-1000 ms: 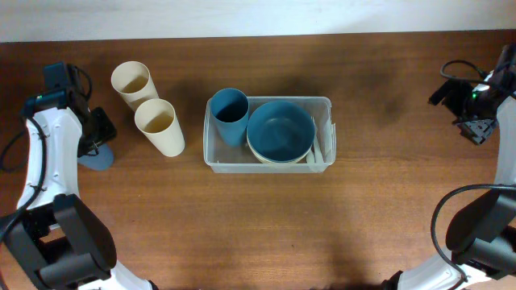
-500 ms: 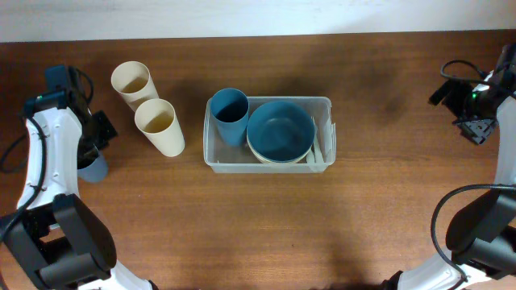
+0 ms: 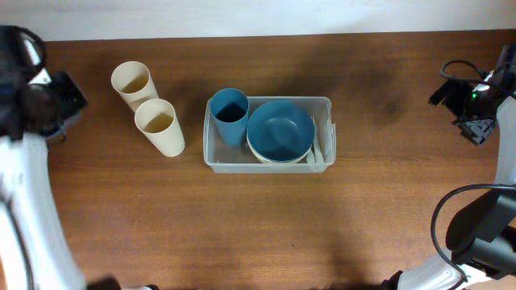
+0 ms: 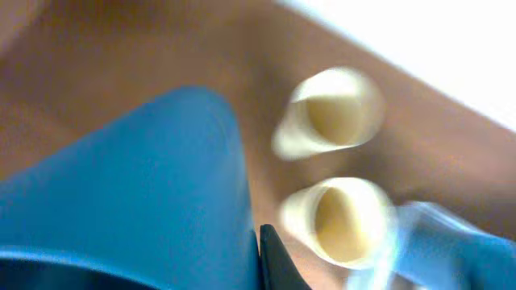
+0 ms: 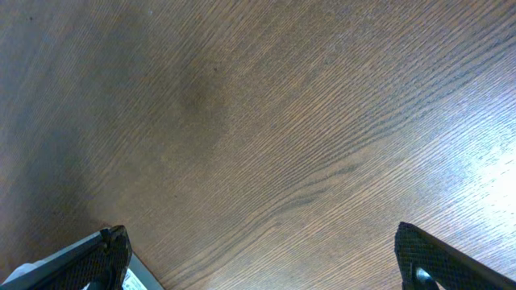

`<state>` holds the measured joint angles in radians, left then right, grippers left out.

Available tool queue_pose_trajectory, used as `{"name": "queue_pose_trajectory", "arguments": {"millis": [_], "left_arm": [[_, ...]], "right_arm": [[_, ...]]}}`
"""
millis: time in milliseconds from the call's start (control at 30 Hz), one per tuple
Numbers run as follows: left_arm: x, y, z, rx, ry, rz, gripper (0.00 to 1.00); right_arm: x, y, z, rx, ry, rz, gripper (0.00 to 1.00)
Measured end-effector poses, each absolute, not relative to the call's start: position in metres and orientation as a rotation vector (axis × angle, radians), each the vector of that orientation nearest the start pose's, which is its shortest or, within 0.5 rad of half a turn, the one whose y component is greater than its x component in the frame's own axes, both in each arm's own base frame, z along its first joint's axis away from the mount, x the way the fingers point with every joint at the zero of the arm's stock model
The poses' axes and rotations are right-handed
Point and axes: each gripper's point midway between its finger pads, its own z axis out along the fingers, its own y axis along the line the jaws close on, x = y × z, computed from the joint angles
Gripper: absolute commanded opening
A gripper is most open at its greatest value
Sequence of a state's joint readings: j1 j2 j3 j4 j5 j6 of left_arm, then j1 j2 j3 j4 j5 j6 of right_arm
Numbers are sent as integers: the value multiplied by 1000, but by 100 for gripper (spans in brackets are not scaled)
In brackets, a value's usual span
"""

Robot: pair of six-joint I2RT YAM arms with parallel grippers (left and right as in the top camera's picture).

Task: Pack container
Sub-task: 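Carry the blue cup right and lower it into the first blue cup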

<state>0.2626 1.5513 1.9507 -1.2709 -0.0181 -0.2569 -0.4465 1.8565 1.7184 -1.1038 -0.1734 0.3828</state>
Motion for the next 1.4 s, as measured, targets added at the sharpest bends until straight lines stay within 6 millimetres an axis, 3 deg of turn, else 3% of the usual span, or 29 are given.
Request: {"name": "queue_pose_trajectory", "arguments": {"millis": [100, 200, 267, 467, 567, 700, 967, 1400], "left_arm": [[347, 57, 394, -420, 2231, -65, 2], [334, 16, 421, -224, 2170, -137, 2], [329, -10, 427, -99, 2160, -175, 1], [334, -89, 412, 305, 2194, -285, 2], [342, -123, 391, 475, 2229, -312, 2], [357, -153, 358, 612, 2291, -326, 2], [376, -175, 308, 702, 2408, -329, 2], [370, -165, 289, 709, 2500, -262, 2]], "right_arm": [[395, -156, 162, 1090, 2578, 228, 99], [395, -156, 162, 1089, 2579, 228, 99], [395, -156, 162, 1090, 2578, 228, 99], [395, -156, 162, 1090, 2578, 228, 99], [395, -156, 162, 1091, 2578, 228, 99], [395, -156, 162, 1090, 2578, 228, 99], [395, -156, 162, 1091, 2578, 228, 99], [395, -156, 162, 1091, 2578, 228, 99]]}}
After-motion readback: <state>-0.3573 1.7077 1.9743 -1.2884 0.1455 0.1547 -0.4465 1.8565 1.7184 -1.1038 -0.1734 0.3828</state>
